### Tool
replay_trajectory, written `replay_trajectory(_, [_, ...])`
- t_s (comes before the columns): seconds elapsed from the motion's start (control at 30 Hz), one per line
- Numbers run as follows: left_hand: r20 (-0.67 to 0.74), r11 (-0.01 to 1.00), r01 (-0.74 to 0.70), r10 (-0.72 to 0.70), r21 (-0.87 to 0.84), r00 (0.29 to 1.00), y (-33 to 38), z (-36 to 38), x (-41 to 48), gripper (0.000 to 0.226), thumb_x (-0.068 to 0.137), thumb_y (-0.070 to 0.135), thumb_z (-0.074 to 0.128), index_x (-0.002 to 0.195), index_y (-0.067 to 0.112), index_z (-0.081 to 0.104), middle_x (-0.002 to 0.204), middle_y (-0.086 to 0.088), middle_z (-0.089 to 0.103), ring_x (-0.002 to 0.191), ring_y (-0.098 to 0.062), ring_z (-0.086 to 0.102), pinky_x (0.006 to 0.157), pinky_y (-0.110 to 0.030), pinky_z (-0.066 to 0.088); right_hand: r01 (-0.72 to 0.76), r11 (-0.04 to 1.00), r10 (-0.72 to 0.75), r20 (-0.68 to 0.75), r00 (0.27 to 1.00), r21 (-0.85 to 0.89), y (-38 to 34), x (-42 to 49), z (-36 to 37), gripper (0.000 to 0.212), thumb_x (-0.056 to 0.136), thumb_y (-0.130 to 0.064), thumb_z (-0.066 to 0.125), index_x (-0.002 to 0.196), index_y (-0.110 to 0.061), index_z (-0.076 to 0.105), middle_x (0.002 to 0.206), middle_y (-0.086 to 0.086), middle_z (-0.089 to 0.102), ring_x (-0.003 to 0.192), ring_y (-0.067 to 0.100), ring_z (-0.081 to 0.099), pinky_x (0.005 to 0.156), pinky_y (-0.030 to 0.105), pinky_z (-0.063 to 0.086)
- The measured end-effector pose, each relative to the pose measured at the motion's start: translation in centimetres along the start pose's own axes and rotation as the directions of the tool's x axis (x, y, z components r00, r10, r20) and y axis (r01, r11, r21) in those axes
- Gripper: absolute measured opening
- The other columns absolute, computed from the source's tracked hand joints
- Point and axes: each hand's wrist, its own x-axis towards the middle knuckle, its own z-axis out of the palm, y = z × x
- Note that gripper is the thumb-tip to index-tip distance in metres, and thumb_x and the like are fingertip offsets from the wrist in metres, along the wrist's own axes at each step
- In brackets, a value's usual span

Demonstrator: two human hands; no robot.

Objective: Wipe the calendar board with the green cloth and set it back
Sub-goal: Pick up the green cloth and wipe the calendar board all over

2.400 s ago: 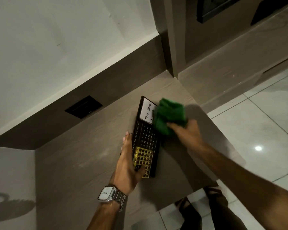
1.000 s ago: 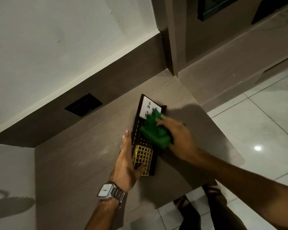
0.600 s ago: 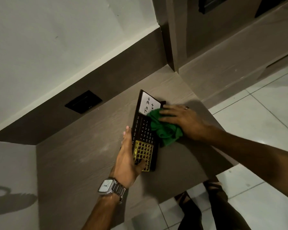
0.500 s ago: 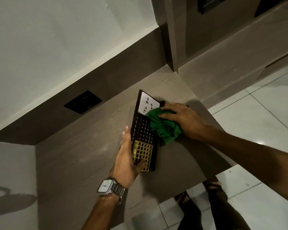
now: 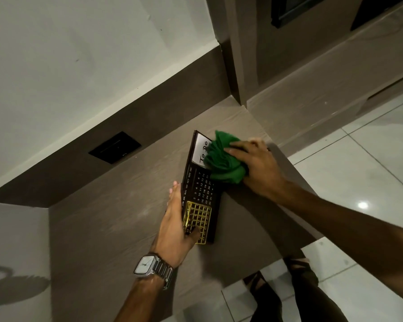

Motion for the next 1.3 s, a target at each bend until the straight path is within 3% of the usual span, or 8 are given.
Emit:
replay_trajectory(0.1, [0.016, 0.999, 0.030, -0.030, -0.011, 0.999, -0.3, 0.1, 0.1, 0.129, 0.073, 0.008, 0.083, 0.149, 0.044, -0.016, 0.167, 0.001, 0.002, 0.153, -0.018, 0.004, 0.124, -0.052, 0.016, 0.236, 0.972, -0.236, -0.009, 0.972, 0.022, -2.5, -3.7, 2.6, 0.053, 0.069, -0.016, 0.085, 0.119, -0.016, 0.069, 0.125, 0.012, 0.064, 0.115, 0.036, 0.046, 0.088, 0.049, 0.047])
replay_trajectory(0.23, [0.024, 0.999, 0.014, -0.013, -0.034, 1.000, -0.4, 0.2, 0.3, 0.131, 0.070, 0.009, 0.085, 0.154, 0.035, -0.011, 0.167, 0.000, 0.003, 0.154, -0.022, 0.005, 0.121, -0.057, 0.023, 0.567, 0.822, -0.566, 0.169, 0.807, 0.044, -3.7, -9.1, 3.6, 0.052, 0.072, -0.027, 0.083, 0.120, -0.028, 0.064, 0.132, 0.000, 0.057, 0.125, 0.029, 0.041, 0.095, 0.044, 0.038])
replay_trajectory(0.3, [-0.004, 1.000, -0.008, 0.008, -0.011, 1.000, -0.6, 0.3, 0.2, 0.129, 0.070, 0.007, 0.084, 0.153, 0.035, -0.011, 0.167, -0.003, 0.004, 0.154, -0.022, 0.004, 0.121, -0.057, 0.023, 0.546, 0.835, -0.538, 0.110, 0.836, -0.065, -2.5, -7.6, 3.0, 0.051, 0.066, -0.023, 0.088, 0.114, -0.025, 0.070, 0.126, 0.003, 0.062, 0.121, 0.031, 0.042, 0.092, 0.042, 0.032])
replay_trajectory(0.47, [-0.050, 0.998, -0.039, 0.041, 0.039, 0.998, -1.0, 0.5, 0.2, 0.137, 0.070, 0.006, 0.083, 0.142, 0.054, -0.023, 0.167, -0.004, 0.008, 0.153, -0.020, 0.007, 0.120, -0.054, 0.026, 0.158, 0.959, -0.193, -0.138, 0.971, -0.234, 1.0, -0.6, 0.6, 0.055, 0.064, -0.018, 0.088, 0.115, -0.022, 0.069, 0.116, 0.009, 0.062, 0.113, 0.034, 0.041, 0.085, 0.041, 0.029])
replay_trajectory(0.7, [-0.016, 0.999, -0.044, 0.044, 0.013, 0.999, -0.6, 0.3, 0.2, 0.129, 0.068, 0.011, 0.088, 0.153, 0.024, -0.008, 0.166, -0.011, 0.013, 0.152, -0.029, 0.018, 0.117, -0.056, 0.033, 0.595, 0.793, -0.590, 0.080, 0.804, -0.127, -3.9, -10.1, 7.6, 0.049, 0.077, -0.021, 0.080, 0.121, -0.024, 0.057, 0.126, 0.001, 0.046, 0.124, 0.030, 0.036, 0.098, 0.041, 0.025])
replay_trajectory(0.97, [-0.023, 0.997, -0.052, 0.053, 0.056, 0.998, -0.8, 0.4, 0.2, 0.121, 0.069, 0.005, 0.084, 0.155, 0.013, -0.001, 0.165, -0.010, 0.009, 0.152, -0.025, 0.009, 0.120, -0.044, 0.019, 0.150, 0.938, -0.155, 0.009, 0.988, -0.314, 0.2, 0.7, 1.5, 0.055, 0.063, -0.021, 0.088, 0.115, -0.019, 0.072, 0.115, 0.010, 0.062, 0.116, 0.034, 0.037, 0.089, 0.044, 0.028])
replay_trajectory(1.2, [0.000, 0.998, -0.038, 0.038, 0.045, 0.999, -1.0, 0.6, 0.5, 0.126, 0.067, 0.018, 0.089, 0.156, 0.009, 0.000, 0.164, -0.014, 0.020, 0.149, -0.032, 0.025, 0.114, -0.056, 0.037, 0.499, 0.867, -0.490, 0.154, 0.858, -0.022, -5.6, -9.6, 6.4, 0.039, 0.070, -0.015, 0.081, 0.105, -0.026, 0.069, 0.117, 0.000, 0.051, 0.114, 0.028, 0.042, 0.085, 0.040, 0.034])
replay_trajectory(1.3, [-0.010, 0.998, -0.038, 0.039, 0.051, 0.999, -0.9, 0.5, 0.5, 0.125, 0.068, 0.010, 0.087, 0.156, 0.015, -0.001, 0.165, -0.011, 0.013, 0.151, -0.029, 0.017, 0.117, -0.056, 0.032, 0.419, 0.904, -0.412, 0.080, 0.908, -0.091, -2.9, -5.5, 4.6, 0.023, 0.078, -0.015, 0.066, 0.097, -0.022, 0.076, 0.109, 0.003, 0.062, 0.109, 0.030, 0.046, 0.084, 0.040, 0.040])
